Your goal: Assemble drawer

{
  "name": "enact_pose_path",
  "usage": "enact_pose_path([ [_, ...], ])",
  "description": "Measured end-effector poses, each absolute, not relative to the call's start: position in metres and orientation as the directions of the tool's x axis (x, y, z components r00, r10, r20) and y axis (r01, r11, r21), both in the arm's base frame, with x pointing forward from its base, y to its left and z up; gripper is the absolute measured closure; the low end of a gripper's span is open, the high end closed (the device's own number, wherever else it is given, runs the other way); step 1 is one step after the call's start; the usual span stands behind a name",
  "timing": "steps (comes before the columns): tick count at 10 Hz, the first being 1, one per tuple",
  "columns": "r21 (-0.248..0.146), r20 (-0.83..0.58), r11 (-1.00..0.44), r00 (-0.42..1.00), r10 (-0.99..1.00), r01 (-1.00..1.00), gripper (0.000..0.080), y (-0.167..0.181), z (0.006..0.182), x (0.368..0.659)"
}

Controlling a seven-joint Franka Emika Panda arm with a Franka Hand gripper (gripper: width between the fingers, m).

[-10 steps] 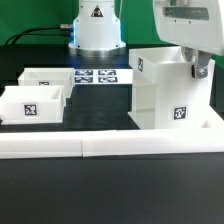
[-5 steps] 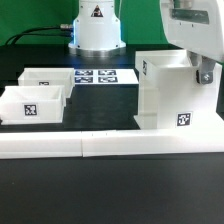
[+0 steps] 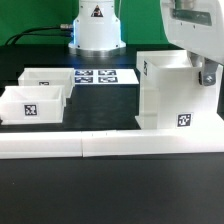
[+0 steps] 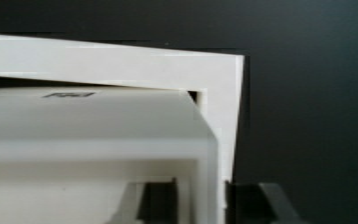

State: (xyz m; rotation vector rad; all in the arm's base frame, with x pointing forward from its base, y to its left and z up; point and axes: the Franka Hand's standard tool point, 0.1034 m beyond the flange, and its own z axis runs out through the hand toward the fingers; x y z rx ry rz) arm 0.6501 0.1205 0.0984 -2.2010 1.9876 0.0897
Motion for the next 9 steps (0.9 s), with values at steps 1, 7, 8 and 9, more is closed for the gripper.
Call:
enact_pose_path([
  [1,-0.090,-0.161,-0.098,0.111,-0.981,-0.991,0.0424,0.121,0.099,0.650],
  [7,-0.108,-0.152,-0.209,0.224,-0.963,-0.972,0.0151,0.126,0.105,0.646],
  [8,-0.110,-0.149,-0.289,0.303,-0.941,-0.951,0.0151,0.127,0.112,0.641],
  [9,-0.107,-0.149,-0.358,0.371,-0.917,-0.927,0.0150,0.127,0.122,0.635],
])
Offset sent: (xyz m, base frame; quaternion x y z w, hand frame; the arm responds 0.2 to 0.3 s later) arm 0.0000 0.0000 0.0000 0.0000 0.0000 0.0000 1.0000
